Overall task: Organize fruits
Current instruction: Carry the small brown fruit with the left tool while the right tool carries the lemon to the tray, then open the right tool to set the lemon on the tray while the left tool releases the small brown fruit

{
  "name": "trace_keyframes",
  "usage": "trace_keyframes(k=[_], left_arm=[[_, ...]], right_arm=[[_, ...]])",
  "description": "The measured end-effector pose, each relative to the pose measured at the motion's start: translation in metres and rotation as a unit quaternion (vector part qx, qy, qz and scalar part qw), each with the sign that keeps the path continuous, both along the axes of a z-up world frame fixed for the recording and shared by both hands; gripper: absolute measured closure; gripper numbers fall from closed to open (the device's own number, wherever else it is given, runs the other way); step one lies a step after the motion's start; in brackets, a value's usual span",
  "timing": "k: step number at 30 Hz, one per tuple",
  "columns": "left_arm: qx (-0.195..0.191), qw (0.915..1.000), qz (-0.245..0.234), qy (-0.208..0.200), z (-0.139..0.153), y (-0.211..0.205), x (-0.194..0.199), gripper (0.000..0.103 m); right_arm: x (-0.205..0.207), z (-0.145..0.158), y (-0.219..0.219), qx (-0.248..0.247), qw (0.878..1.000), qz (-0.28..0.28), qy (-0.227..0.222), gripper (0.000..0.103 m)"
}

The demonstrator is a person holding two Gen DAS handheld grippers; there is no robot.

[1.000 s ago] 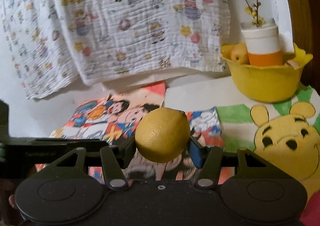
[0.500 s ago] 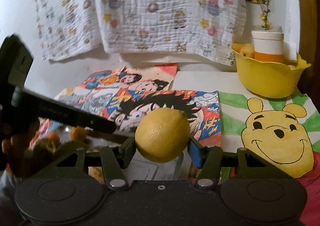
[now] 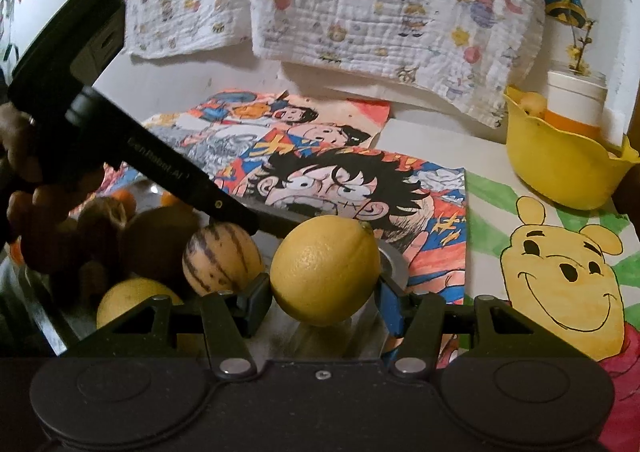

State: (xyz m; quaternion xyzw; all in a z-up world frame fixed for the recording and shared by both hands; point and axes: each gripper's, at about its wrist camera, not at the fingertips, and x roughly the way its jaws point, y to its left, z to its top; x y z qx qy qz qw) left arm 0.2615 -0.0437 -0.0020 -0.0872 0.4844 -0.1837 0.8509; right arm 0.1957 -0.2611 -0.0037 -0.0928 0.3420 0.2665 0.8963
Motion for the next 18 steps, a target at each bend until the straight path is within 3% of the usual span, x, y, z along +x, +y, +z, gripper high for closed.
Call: trace_keyframes(k=[8, 18], left_arm=[[-0.003, 0.9996, 0.009, 0.027, -0.0044, 0.0034, 0.0069, 0.073], [0.001, 0.9995, 0.013, 0.03, -0.0055, 0.0035, 0.0071, 0.073]], right_arm=[[-0.0005, -0.0023, 0.0021, -0.014, 1.0, 0.012, 0.003, 0.045], [-0.0015, -0.0032, 0.0031, -0.024, 1.0, 0.017, 0.003, 0.044]])
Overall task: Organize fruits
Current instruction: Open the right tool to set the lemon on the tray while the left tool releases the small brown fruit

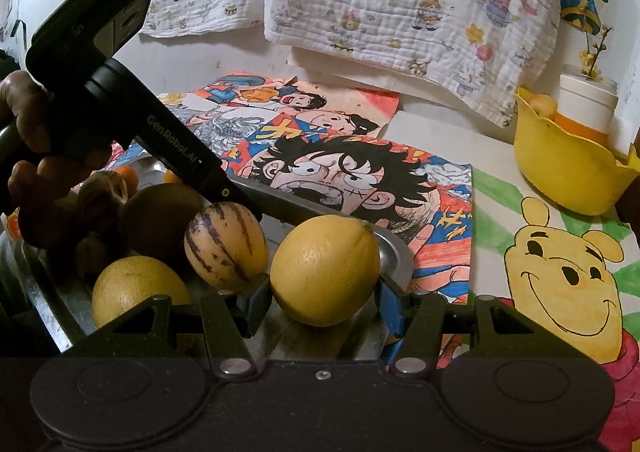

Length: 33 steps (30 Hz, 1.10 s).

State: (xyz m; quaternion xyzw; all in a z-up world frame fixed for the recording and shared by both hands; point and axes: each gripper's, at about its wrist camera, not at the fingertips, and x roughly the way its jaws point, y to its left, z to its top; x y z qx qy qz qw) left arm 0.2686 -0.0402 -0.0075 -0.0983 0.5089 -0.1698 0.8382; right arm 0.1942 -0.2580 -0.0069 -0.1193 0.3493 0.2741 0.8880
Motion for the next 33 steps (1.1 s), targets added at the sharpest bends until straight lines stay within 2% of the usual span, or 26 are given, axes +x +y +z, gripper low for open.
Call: trace_keyframes(k=[10, 12, 21, 33], left_arm=[[0.007, 1.0, 0.004, -0.001, 0.001, 0.002, -0.002, 0.072], [0.008, 1.0, 0.005, -0.002, 0.001, 0.002, -0.003, 0.066], [0.007, 0.9999, 0.014, -0.006, 0.005, 0.008, -0.014, 0.056], [0.007, 0.9988, 0.034, -0.035, 0.013, 0.015, -0.032, 0.041]], right_arm=[[0.0, 0.0, 0.001, -0.006, 1.0, 0.003, -0.001, 0.044], [-0.001, 0.0, 0.001, -0.009, 1.0, 0.004, -0.002, 0.044], [-0.006, 0.0, -0.001, -0.015, 1.0, 0.011, -0.002, 0.036], [-0.019, 0.001, -0.005, -0.008, 1.0, 0.01, -0.012, 0.027]])
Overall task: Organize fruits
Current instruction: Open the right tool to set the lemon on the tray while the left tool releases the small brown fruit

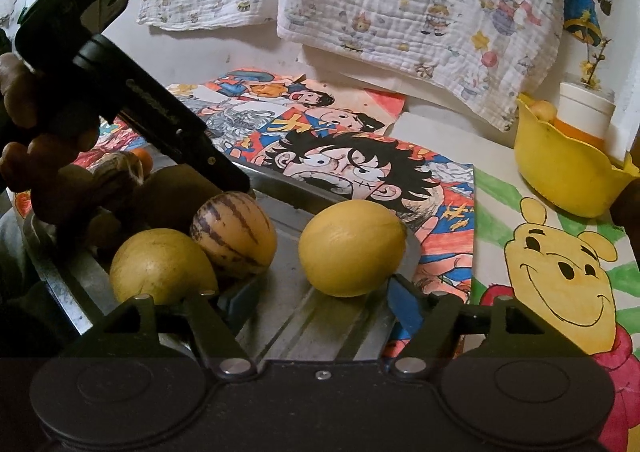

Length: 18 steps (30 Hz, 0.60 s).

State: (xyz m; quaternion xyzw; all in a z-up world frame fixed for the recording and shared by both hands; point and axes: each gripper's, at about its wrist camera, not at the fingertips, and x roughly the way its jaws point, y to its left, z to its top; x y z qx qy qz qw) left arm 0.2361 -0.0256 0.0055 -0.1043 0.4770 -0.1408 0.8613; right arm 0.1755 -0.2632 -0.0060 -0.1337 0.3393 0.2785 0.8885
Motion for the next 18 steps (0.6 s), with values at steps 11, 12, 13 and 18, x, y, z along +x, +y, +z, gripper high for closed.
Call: trace_keyframes(k=[11, 12, 13, 18], left_arm=[[0.007, 0.9978, 0.016, -0.063, 0.016, 0.003, -0.03, 0.02], [0.007, 0.9974, 0.018, -0.069, 0.018, 0.004, -0.033, 0.018], [0.007, 0.997, 0.021, -0.074, 0.02, 0.005, -0.036, 0.017], [0.014, 0.9931, 0.039, -0.11, 0.03, 0.01, -0.056, 0.007]], right_arm=[[-0.013, 0.005, -0.003, 0.02, 1.0, -0.009, -0.02, 0.019], [-0.014, 0.006, -0.004, 0.022, 0.999, -0.01, -0.022, 0.018], [-0.015, 0.007, -0.005, 0.024, 0.999, -0.012, -0.024, 0.017], [-0.021, 0.013, -0.011, 0.044, 0.998, -0.029, -0.032, 0.013]])
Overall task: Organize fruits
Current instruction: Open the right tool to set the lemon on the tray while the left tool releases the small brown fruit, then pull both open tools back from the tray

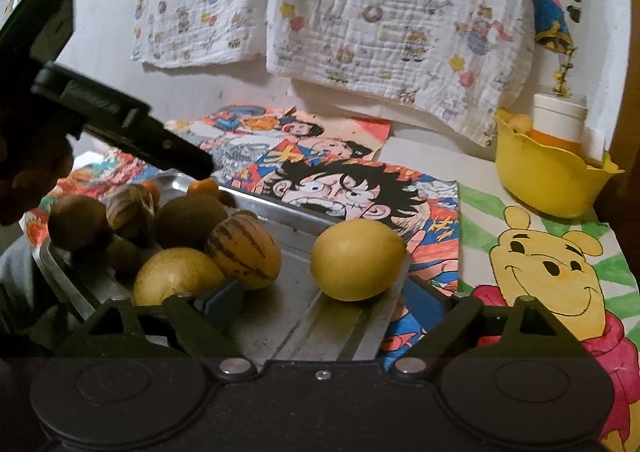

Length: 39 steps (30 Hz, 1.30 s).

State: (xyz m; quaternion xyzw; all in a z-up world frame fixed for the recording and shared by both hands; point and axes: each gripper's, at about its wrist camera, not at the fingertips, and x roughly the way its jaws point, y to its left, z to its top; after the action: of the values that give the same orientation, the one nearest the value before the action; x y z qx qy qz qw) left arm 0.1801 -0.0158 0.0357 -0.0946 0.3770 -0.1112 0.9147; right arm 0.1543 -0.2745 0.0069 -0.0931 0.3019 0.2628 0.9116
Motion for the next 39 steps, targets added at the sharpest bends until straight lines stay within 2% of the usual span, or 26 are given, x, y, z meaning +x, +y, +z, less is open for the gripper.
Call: trace_keyframes(k=[5, 14, 18, 21, 39], left_arm=[[0.017, 0.999, 0.022, -0.034, 0.007, 0.006, -0.02, 0.003], [0.05, 0.9953, 0.051, -0.066, 0.011, 0.017, -0.055, 0.001], [0.055, 0.9944, 0.06, -0.067, 0.01, 0.022, -0.067, 0.001], [0.056, 0.9941, 0.066, -0.066, 0.009, 0.026, -0.076, 0.001], [0.073, 0.9922, 0.083, -0.057, -0.002, 0.035, -0.136, 0.0]], right_arm=[[-0.009, 0.008, -0.004, 0.027, 0.999, -0.017, -0.008, 0.007], [-0.024, 0.021, -0.002, 0.069, 0.997, -0.045, -0.014, 0.002], [-0.033, 0.026, -0.002, 0.082, 0.995, -0.059, -0.014, 0.001], [-0.041, 0.029, 0.001, 0.073, 0.995, -0.065, -0.023, 0.001], [-0.088, 0.032, 0.02, 0.066, 0.996, -0.05, -0.033, 0.001]])
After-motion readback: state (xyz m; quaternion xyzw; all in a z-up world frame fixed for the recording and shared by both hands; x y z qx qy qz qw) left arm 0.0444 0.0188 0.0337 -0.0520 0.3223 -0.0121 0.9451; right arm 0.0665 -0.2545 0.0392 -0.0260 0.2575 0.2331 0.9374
